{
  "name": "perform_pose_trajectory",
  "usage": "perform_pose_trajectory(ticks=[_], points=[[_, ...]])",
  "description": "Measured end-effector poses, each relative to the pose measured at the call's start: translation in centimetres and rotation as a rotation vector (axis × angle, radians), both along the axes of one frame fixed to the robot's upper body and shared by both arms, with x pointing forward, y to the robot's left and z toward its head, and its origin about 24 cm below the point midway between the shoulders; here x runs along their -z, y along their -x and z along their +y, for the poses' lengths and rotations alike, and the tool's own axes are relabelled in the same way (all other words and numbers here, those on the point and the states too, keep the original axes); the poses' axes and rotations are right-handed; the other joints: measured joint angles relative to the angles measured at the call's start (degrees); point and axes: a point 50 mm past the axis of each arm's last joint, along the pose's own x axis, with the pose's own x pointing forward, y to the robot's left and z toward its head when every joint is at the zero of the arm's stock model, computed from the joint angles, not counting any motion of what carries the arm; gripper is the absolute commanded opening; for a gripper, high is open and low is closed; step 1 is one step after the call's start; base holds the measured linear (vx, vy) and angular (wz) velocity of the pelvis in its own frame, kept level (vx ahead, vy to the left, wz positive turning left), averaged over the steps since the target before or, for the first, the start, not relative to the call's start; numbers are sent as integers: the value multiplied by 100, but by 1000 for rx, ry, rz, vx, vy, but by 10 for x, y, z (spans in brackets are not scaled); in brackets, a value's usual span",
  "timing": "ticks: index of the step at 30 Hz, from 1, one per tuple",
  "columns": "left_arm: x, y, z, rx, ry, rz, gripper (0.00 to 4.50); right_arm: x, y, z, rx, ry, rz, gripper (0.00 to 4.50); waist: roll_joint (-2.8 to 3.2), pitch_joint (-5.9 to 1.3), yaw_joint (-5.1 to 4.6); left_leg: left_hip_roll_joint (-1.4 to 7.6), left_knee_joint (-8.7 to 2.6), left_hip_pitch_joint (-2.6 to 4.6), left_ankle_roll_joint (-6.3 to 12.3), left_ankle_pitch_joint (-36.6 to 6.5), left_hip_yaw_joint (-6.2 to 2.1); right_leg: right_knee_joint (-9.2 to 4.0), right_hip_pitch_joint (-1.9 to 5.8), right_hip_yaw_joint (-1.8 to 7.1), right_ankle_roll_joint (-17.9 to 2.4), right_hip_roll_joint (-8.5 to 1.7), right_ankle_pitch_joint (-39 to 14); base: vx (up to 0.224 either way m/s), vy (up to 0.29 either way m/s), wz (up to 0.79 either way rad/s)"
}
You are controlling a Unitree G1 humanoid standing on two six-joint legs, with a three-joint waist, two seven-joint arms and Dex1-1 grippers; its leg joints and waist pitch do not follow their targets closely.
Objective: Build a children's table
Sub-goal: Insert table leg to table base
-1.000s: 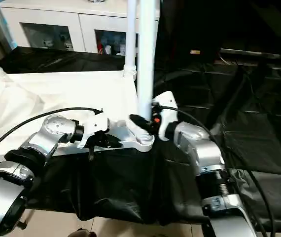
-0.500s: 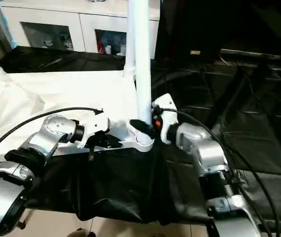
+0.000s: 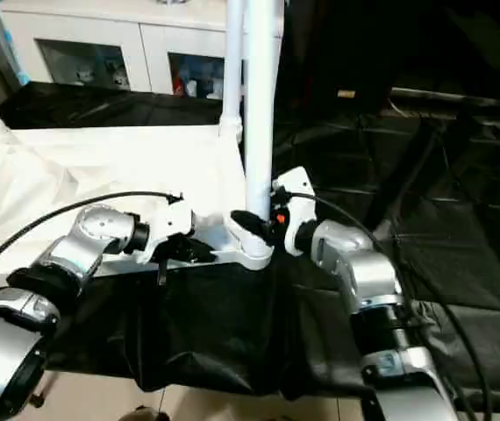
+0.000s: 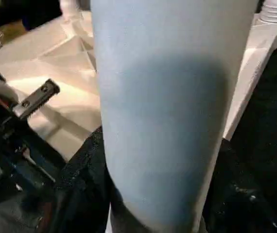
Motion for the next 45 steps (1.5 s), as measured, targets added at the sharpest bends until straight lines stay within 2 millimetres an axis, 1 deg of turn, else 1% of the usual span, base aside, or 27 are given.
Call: perform_pose_trajectory(ticks=[8, 11, 15, 20, 27, 31, 40, 45], points=[[0, 0, 0, 1, 0, -5, 0, 11, 4, -6, 58, -131, 21, 193, 3, -4, 4, 0, -8, 5, 0, 0, 0, 0, 2, -3, -1, 0, 0, 0, 0, 0], [1, 1, 0, 0, 0, -8, 0, 17, 8, -7, 83, -175, 13, 193, 16, -14, 4, 0, -9, 6, 0, 0, 0, -2, 3, -2, -1, 0, 0, 0, 0, 0], [1, 1, 0, 1, -2, -12, 0, 21, 10, -7, 100, -195, -3, 193, 13, -20, 8, 0, -12, 8, -1, 0, -2, -3, 5, -4, 0, 0, -2, 0, 0, 0], [3, 1, 0, 0, -2, -8, 0, 27, 17, -6, 121, -214, -40, 193, 12, -46, 4, 0, -14, 10, -1, -1, -2, -9, 7, -4, 1, 0, -4, 0, 0, 0], [3, 1, 0, -3, -7, -11, 0, 30, 23, -2, 109, -144, -130, 193, -7, -62, 1, -1, -17, 10, -1, -1, -4, -12, 7, -5, 3, 0, -5, 0, 0, 0], [4, 1, 0, -2, -8, -13, 0, 29, 23, -1, 104, -124, -158, 193, -9, -64, -2, -1, -19, 10, -1, -1, -5, -19, 9, -5, 3, 0, -5, 0, 0, 0], [4, 1, 1, -7, -11, -13, 0, 26, 23, 0, 37, -16, -214, 193, -29, -75, -11, -2, -29, 11, -1, -2, -7, -33, 7, -9, 4, 0, -5, 0, 0, 0], [4, 2, 0, -1, -14, -15, 0, 26, 22, 1, -5, 29, -223, 192, -53, -92, -2, -6, -75, 13, -1, -1, -5, -82, 15, -18, 3, 0, -4, 0, 0, 0]])
